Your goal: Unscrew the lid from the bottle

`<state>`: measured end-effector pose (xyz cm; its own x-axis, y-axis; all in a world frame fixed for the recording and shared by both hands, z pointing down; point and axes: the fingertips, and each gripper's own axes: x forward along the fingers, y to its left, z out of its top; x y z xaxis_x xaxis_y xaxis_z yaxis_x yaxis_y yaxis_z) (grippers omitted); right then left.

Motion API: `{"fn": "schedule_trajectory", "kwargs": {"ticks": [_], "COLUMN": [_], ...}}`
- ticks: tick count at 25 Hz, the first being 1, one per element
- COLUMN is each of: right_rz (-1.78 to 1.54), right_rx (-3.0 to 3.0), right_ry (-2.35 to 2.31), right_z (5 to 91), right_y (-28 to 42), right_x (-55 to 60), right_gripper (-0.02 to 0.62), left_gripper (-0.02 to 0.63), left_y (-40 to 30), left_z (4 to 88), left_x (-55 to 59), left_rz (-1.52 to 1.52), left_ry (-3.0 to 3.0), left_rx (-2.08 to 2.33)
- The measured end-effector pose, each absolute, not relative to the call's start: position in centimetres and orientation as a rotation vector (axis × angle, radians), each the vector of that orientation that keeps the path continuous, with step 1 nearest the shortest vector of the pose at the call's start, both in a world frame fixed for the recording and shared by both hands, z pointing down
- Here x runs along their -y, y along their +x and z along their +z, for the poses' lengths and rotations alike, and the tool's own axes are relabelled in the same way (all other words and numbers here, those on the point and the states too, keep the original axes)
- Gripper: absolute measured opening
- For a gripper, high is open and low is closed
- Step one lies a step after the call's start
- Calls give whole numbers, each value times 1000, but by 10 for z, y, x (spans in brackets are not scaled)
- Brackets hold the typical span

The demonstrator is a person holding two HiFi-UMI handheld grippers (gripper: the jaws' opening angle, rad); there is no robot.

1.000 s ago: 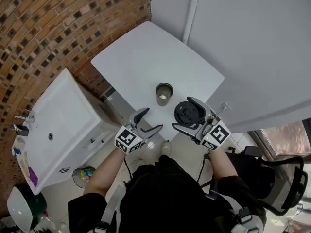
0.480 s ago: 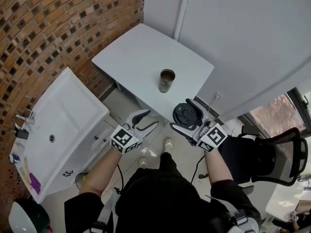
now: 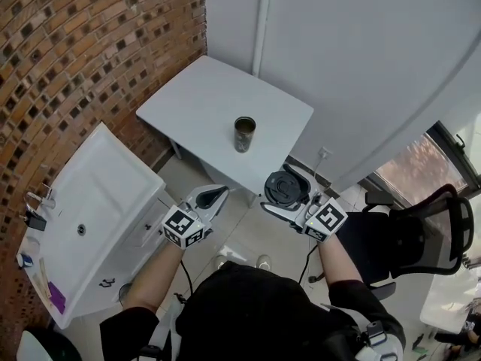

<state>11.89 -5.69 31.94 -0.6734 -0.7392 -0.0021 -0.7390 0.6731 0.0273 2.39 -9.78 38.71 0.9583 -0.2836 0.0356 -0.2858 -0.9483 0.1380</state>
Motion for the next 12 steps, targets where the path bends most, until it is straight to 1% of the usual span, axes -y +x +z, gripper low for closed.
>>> {"fn": "schedule_trajectory", "kwargs": {"ticks": [4, 7, 12], "right_rz": [-9, 8, -44], "right_rx": [2872, 2878, 2923], "right_ry": [1289, 1311, 1273], "right_z": [318, 314, 296], "right_y": [142, 158, 156], "right_x": [49, 51, 52], "right_gripper": [480, 481, 481], "left_gripper": [2, 2, 2], "left_y": [28, 32, 45], "left_z": [375, 365, 357], "left_x": [88, 93, 99], "left_rz": [41, -3, -61], "left_ry": [3014, 3051, 3041], "left_rx": [431, 485, 529]}}
